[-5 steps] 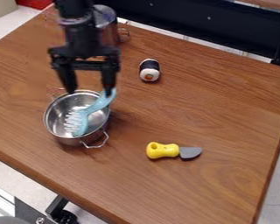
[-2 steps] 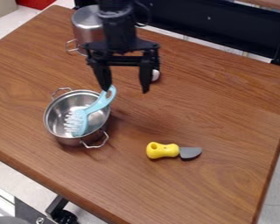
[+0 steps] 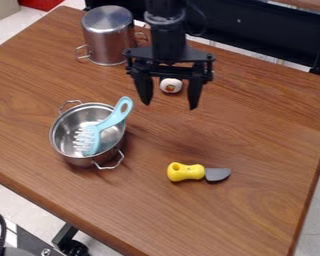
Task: Moved the silver pot to the middle bottom of the table
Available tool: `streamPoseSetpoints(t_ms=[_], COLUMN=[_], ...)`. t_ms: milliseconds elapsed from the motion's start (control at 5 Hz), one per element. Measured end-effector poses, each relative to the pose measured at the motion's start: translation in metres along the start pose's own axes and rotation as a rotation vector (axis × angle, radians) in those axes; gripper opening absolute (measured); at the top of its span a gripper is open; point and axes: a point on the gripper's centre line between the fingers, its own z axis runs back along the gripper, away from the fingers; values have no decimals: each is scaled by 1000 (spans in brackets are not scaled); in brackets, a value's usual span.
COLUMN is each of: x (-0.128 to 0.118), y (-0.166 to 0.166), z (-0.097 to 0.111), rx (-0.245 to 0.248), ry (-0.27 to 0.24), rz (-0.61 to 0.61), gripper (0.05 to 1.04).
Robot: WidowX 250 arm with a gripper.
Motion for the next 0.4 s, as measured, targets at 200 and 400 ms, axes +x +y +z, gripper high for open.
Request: streamPoseSetpoints(t_ms=[200, 400], x=[-3, -6], y=[-17, -30], z=[-2, -9], rx=[5, 14], ry=[-15, -18], rz=[1, -4], gripper=[1000, 1000])
